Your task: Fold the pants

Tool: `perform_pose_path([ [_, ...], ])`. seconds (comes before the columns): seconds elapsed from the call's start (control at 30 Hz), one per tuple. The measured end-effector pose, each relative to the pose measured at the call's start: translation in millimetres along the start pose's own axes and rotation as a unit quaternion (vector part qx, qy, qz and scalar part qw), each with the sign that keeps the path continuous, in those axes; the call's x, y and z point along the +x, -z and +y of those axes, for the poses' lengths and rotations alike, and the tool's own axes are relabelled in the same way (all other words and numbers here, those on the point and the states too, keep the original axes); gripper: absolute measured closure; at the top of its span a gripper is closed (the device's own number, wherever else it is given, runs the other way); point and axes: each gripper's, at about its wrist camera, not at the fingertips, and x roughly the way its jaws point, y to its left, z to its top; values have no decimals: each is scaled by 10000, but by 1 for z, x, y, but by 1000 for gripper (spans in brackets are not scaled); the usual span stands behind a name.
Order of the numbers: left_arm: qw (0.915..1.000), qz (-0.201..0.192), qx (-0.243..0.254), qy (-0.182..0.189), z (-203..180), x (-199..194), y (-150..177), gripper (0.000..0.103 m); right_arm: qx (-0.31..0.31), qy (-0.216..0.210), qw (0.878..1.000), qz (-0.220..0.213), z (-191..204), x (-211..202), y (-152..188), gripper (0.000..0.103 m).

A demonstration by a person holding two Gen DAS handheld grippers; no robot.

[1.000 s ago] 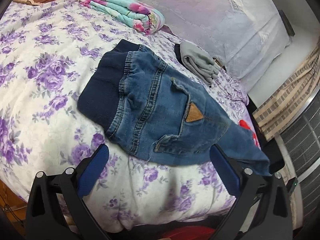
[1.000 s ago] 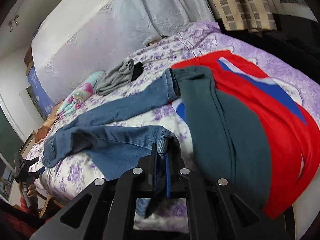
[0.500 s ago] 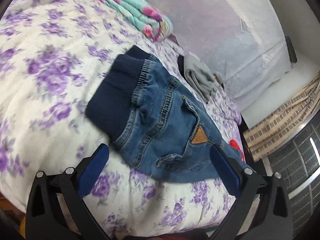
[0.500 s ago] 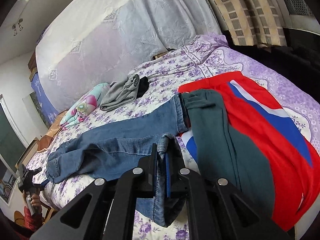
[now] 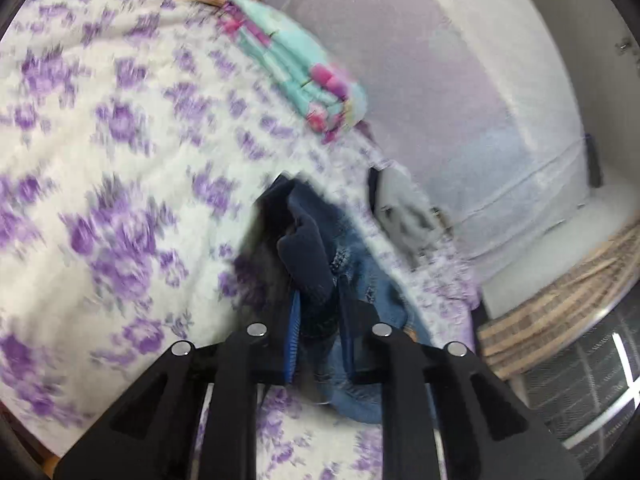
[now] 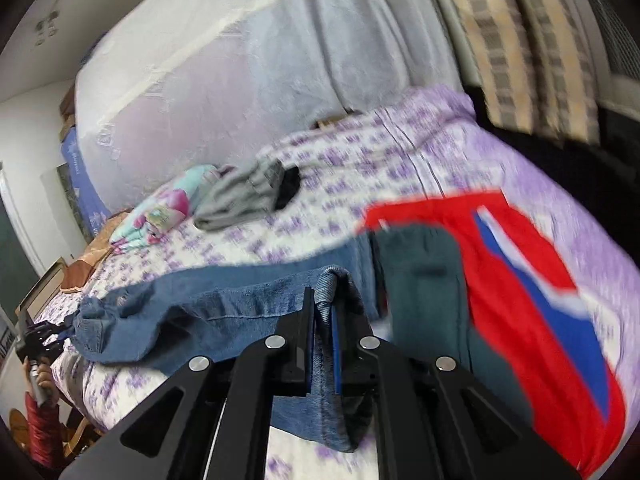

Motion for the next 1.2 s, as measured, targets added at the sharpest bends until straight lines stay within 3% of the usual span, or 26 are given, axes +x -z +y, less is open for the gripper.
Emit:
perform_pose_path([
  [0.07, 9999, 52, 84, 76, -6, -13, 1, 87, -166, -78, 9997, -162, 11, -8, -7, 96],
  [0.13, 9995, 158, 259, -83, -8, -18, 11, 87, -342, -91, 9991, -229, 16, -18, -4, 95],
  [0.23, 9985, 415, 159, -312, 13, -17, 26, 87, -602, 157, 9980, -113, 8, -30, 27, 93],
  [0.27, 9982, 501, 26, -315, 25, -17, 30, 87, -571, 242, 9981, 17, -3, -33, 47, 88],
  [0.33, 9962, 713, -411, -278, 55, -10, 37, 86, -323, 368, 9985, 248, -23, -39, 79, 82],
  [0.4, 9948, 726, -709, 9, 67, -9, 36, 85, 172, 579, 9976, 339, -51, -49, 105, 68],
  [0.47, 9950, 698, -714, 9, 61, -9, 34, 81, 880, 554, 9944, 194, -78, -65, 113, 68],
  [0.53, 9966, 710, -385, -177, 43, -5, 35, 58, 1534, 95, 9881, -56, -96, -79, 111, 68],
  [0.6, 9969, 734, -200, -211, 29, -1, 41, 42, 1785, -244, 9836, -129, -99, -81, 105, 68],
  [0.7, 9974, 598, -17, -393, 18, 8, 45, 28, 2060, -832, 9750, 94, -91, -69, 100, 67],
  [0.83, 9972, 502, -175, -518, 17, 23, 40, 27, 2445, -1472, 9567, 571, -68, -41, 101, 59],
  [0.9, 9969, 516, -144, -579, 15, 24, 40, 25, 2393, -1461, 9578, 628, -53, -35, 96, 57],
  [0.97, 9963, 547, -4, -662, 13, 24, 41, 29, 1944, -1146, 9729, 500, -37, -35, 78, 45],
  [1.03, 9954, 519, 105, -795, 16, 23, 41, 49, 1315, -688, 9884, 314, -28, -34, 55, 38],
  [1.1, 9962, 543, 61, -679, 24, 20, 40, 56, 888, -112, 9958, 211, -31, -26, 36, 38],
  [1.17, 9970, 564, 31, -535, 29, 17, 40, 60, 950, 223, 9948, 297, -48, -10, 24, 39],
  [1.2, 9971, 570, 34, -500, 30, 16, 40, 61, 1052, 139, 9937, 371, -54, -3, 24, 52],
])
